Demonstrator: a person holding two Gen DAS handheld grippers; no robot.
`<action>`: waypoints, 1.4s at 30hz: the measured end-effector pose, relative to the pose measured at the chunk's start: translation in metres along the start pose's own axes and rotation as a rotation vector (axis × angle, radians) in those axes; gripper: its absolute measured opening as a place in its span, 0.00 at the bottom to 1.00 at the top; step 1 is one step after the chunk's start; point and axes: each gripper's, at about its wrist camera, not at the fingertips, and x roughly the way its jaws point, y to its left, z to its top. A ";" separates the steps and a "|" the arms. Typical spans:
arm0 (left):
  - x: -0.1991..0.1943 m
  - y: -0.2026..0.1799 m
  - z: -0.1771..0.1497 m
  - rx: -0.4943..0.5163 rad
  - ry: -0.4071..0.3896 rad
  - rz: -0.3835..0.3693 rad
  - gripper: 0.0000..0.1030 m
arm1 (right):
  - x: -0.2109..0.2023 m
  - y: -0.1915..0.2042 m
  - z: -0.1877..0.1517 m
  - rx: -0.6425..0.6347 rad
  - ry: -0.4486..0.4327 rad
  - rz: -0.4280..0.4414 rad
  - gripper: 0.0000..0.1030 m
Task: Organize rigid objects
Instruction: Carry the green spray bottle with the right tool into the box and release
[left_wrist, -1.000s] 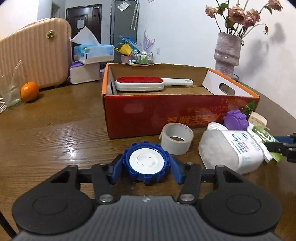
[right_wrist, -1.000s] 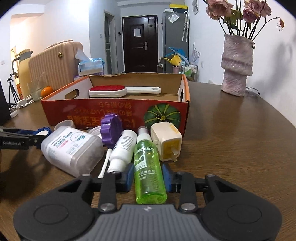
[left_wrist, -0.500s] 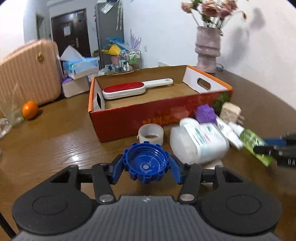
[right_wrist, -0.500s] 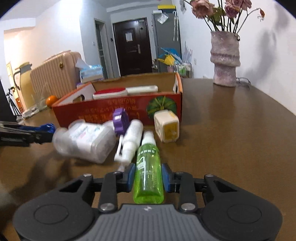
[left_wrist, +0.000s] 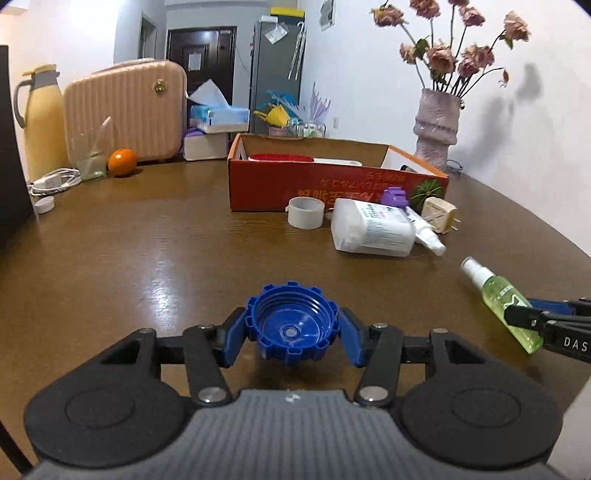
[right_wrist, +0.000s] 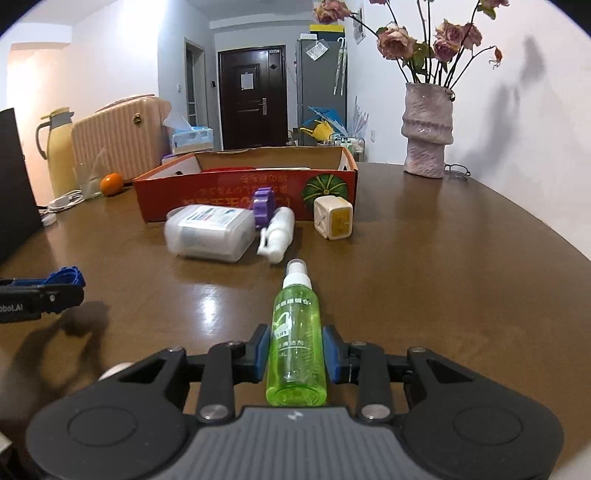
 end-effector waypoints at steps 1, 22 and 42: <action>-0.004 0.000 -0.001 0.007 -0.003 0.006 0.53 | -0.005 0.002 -0.003 0.008 -0.002 0.009 0.29; -0.011 0.007 -0.005 -0.018 -0.018 0.003 0.53 | -0.010 0.011 -0.007 -0.041 0.020 0.019 0.35; 0.080 0.036 0.136 0.027 -0.173 -0.028 0.53 | 0.029 -0.025 0.118 0.006 -0.154 0.116 0.29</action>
